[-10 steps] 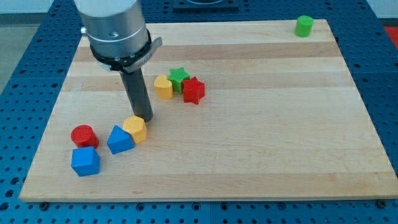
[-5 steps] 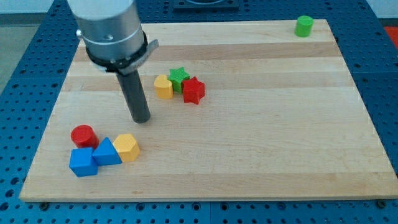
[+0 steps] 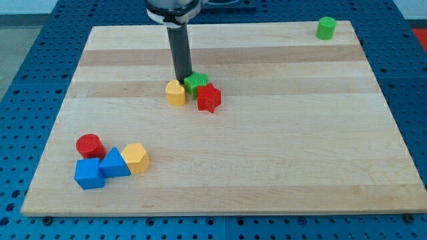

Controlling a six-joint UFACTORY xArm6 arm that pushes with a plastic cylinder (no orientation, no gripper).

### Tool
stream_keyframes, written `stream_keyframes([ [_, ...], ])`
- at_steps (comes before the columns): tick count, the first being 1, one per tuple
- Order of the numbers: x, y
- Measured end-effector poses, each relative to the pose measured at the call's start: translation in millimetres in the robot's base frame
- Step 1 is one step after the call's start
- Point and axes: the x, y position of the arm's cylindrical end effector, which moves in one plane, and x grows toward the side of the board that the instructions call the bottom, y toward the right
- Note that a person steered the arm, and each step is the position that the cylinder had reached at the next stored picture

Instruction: Slide the yellow heart towards the red circle

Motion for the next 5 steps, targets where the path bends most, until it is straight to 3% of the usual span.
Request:
stream_keyframes([
  [2, 36.7, -14.3],
  [5, 58.0, -65.1],
])
